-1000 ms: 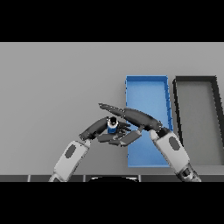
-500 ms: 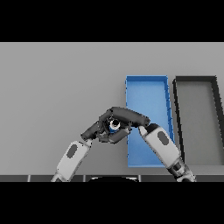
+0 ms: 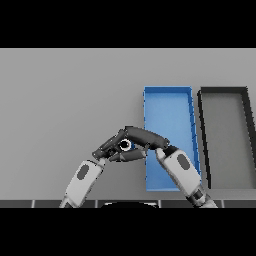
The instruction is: Pick up the blue pipe and place it into the blue bin.
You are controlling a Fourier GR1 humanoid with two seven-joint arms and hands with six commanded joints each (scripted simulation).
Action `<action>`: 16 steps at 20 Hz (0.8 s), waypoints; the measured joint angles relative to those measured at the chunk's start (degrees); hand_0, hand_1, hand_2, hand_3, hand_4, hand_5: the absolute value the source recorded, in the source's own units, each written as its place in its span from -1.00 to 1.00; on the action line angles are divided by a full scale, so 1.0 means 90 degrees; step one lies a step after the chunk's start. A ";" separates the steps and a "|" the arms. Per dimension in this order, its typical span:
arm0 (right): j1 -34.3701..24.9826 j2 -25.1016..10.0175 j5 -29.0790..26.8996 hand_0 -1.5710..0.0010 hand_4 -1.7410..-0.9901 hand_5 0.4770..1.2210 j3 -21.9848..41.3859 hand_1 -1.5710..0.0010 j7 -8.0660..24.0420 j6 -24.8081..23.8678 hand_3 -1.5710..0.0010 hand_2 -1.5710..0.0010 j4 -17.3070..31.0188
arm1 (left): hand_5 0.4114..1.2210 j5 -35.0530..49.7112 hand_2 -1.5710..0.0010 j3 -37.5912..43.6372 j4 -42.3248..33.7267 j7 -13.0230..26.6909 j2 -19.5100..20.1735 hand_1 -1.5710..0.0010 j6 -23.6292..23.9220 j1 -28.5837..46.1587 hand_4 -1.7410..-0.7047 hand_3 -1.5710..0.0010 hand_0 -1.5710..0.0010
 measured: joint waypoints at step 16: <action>0.0188 0.0591 0.0434 -1.00 -0.36 1.00 -0.0430 -1.00 0.0381 0.0070 -1.00 -1.00 -0.0193 | -0.33 -0.0373 0.88 0.0116 -0.0033 0.0575 0.0164 0.88 -0.0484 0.0017 0.47 0.91 0.87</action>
